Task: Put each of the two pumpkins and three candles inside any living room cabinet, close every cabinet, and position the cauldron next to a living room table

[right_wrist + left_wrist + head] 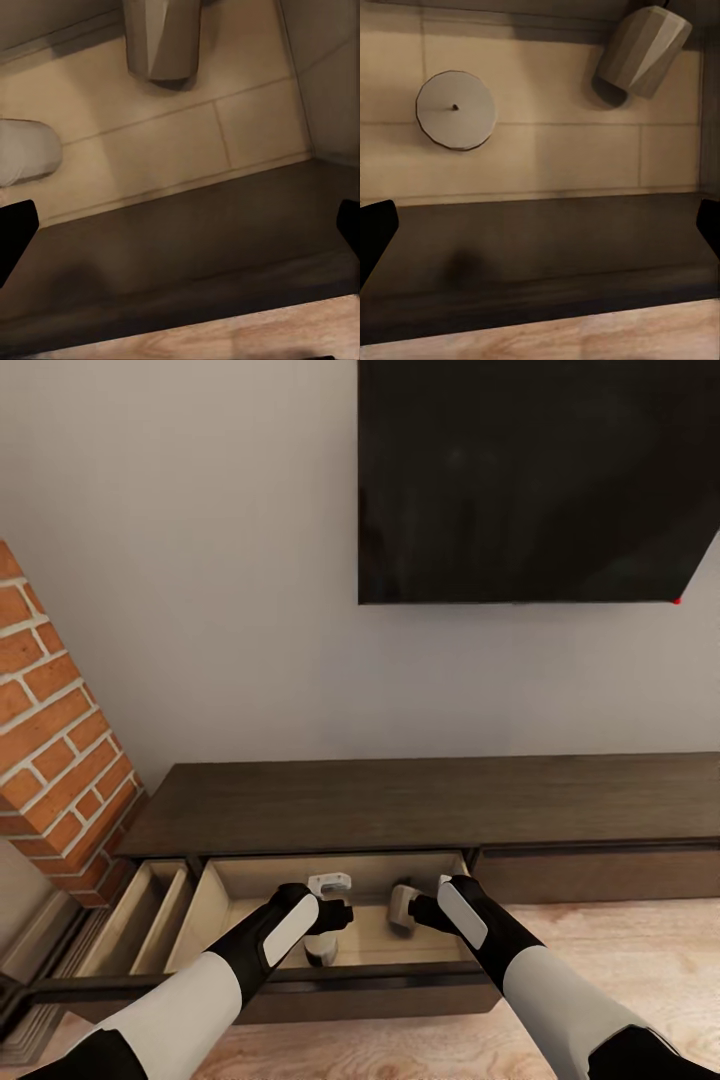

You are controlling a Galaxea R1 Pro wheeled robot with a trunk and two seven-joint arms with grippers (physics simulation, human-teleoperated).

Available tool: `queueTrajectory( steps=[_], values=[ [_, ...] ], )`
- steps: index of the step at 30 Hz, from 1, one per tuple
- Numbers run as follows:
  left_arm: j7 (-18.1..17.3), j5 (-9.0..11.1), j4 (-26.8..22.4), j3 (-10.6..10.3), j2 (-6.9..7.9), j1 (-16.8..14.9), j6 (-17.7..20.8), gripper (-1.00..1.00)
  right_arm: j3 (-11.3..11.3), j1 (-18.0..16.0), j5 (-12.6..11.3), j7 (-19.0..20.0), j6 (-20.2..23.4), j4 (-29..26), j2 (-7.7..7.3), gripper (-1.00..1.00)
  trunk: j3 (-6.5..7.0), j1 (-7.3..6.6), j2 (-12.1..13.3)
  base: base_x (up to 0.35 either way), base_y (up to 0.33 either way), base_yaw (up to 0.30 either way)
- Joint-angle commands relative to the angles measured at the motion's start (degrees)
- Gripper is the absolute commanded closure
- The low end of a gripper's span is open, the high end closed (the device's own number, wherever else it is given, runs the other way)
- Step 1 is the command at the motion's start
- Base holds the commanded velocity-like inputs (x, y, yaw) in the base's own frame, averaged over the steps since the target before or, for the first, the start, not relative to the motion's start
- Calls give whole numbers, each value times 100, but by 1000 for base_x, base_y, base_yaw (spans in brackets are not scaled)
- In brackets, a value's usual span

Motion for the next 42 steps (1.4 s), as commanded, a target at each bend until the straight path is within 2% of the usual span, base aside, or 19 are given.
queueTrajectory(
  steps=[1,32,42],
  values=[
    [56,61,-9,-29,6,-5,3,-100,30,-5,-60,-49,2,-9,-4,-100,13,-23,39,-11,0,0],
    [56,69,-86,-22,15,-5,12,-100,43,-5,-60,-53,2,-18,10,-100,588,-704,1282,-7,0,19],
    [56,68,-87,-22,16,-5,12,-100,46,-6,-60,-54,6,-18,21,-100,781,-924,1683,-209,40,222]
  ],
)
